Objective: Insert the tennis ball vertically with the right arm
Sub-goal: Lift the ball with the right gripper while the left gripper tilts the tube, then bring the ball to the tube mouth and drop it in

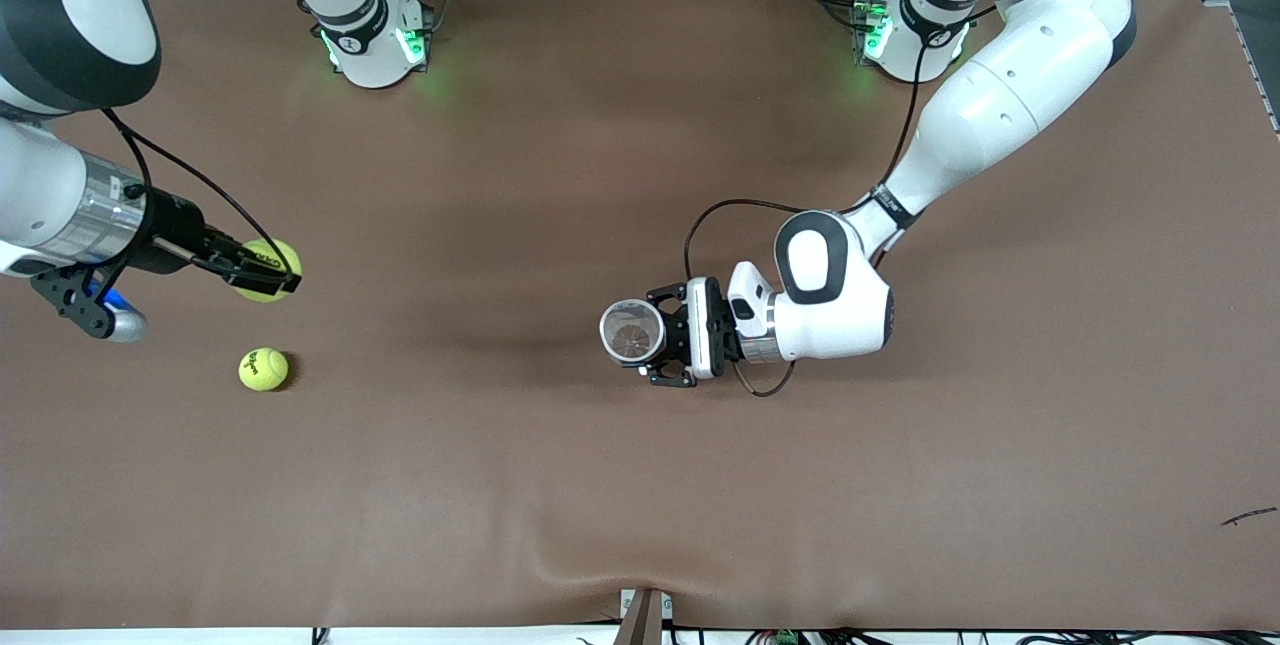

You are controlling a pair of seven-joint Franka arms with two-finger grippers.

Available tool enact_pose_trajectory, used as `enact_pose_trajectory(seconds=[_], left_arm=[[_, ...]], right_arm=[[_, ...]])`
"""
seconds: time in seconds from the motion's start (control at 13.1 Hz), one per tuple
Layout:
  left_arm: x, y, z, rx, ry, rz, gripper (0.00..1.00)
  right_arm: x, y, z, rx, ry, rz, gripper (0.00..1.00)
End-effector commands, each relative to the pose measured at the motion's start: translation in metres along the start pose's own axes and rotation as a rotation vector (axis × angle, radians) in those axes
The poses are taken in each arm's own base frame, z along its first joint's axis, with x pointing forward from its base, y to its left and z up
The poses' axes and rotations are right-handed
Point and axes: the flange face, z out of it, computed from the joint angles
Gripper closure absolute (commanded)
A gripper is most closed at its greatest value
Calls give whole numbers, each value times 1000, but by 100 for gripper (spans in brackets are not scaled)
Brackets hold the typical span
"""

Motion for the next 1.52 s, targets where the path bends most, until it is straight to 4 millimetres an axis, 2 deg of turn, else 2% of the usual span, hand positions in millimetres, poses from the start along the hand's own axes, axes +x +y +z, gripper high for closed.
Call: enact_pose_trajectory(seconds=[0.0, 0.08, 0.23, 0.38, 0.46, 0.61, 0.76, 0.91, 1.07, 1.45], left_arm=[[-9, 9, 14, -13, 78, 39, 30], [-15, 15, 25, -20, 97, 24, 30], [-7, 38, 56, -20, 98, 0, 30], [-4, 58, 81, 48, 24, 19, 31], [-3, 65, 89, 62, 6, 24, 32], [-5, 69, 89, 73, -20, 46, 33], [-12, 71, 90, 74, -35, 74, 33], [-18, 78, 96, 87, -60, 81, 33], [-19, 91, 109, 119, -95, 86, 34], [-39, 107, 119, 117, -111, 42, 34]], right_arm=[[8, 3, -1, -1, 4, 18, 68], [5, 1, -1, -6, -3, 16, 68], [-9, -15, -1, -6, -8, -7, 68], [-31, -41, 6, -8, -16, -42, 68], [-50, -62, 14, -25, -17, -32, 68], [-77, -94, 36, -50, -23, 31, 68], [-122, -133, 60, -114, 18, 40, 68], [-153, -154, 73, -136, 23, 60, 68], [-178, -172, 95, -161, 19, 92, 68], [-182, -203, 155, -142, 51, 181, 68]])
